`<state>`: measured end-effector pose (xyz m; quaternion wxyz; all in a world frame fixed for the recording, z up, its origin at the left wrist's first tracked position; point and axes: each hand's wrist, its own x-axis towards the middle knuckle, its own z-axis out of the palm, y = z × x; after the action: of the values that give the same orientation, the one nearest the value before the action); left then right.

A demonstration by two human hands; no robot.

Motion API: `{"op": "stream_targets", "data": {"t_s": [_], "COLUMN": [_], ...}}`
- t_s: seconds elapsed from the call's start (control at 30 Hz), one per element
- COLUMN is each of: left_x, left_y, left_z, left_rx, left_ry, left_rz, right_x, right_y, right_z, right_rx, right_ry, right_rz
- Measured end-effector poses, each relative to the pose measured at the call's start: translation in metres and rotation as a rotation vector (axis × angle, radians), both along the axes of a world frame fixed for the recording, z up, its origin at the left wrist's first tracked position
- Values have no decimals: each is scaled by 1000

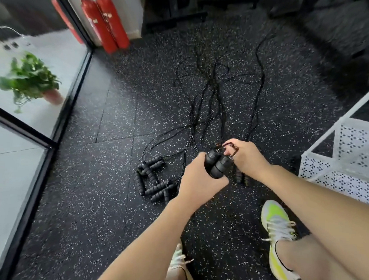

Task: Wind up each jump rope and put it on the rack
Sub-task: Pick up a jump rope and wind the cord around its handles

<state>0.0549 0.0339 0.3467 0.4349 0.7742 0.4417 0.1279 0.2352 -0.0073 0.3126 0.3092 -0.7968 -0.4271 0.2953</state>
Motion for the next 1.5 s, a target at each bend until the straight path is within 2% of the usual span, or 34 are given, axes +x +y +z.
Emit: {"op": "stream_targets", "data": {"t_s": [0.1, 0.2, 0.3, 0.37, 0.43, 0.6, 0.67, 0.77, 0.83, 0.9, 1.0, 1.1, 1.17, 1.27, 1.4, 1.5], "left_x": [8, 12, 14, 16, 18, 23, 21, 16, 13, 11, 10, 10, 13, 18, 26, 30], "left_y": [-9, -16, -22, -29, -33, -37, -36, -33, -30, -28, -20, -4, 4, 6, 8, 15], "left_z": [24, 42, 52, 55, 57, 65, 69, 80, 84, 85, 79, 71, 65, 60, 61, 61], "left_rx": [-18, -71, -164, -240, -305, -453, -582, -778, -845, -873, -778, -534, -464, -489, -456, -523], "left_ry": [-103, -216, -286, -322, -350, -400, -544, -773, -846, -877, -834, -621, -486, -419, -451, -520], "left_rz": [47, 72, 89, 105, 109, 150, 195, 187, 154, 141, 162, 170, 164, 123, 128, 194], "right_x": [-12, -19, -25, -31, -36, -34, -27, -27, -33, -38, -42, -44, -41, -37, -33, -27], "right_y": [-9, -22, -39, -49, -57, -67, -69, -72, -71, -66, -59, -57, -53, -44, -30, -23], "right_z": [29, 55, 76, 88, 95, 97, 96, 85, 75, 68, 66, 74, 82, 101, 122, 122], "right_rx": [67, 183, 253, 253, 241, 237, 260, 184, 136, 163, 213, 229, 317, 436, 523, 479], "right_ry": [-10, 203, 233, 272, 394, 634, 581, 345, 301, 239, 75, 60, 138, 272, 423, 487], "right_rz": [0, -116, -99, -55, -34, -137, -110, 112, 191, 172, 104, -51, -150, -176, -109, -51]}}
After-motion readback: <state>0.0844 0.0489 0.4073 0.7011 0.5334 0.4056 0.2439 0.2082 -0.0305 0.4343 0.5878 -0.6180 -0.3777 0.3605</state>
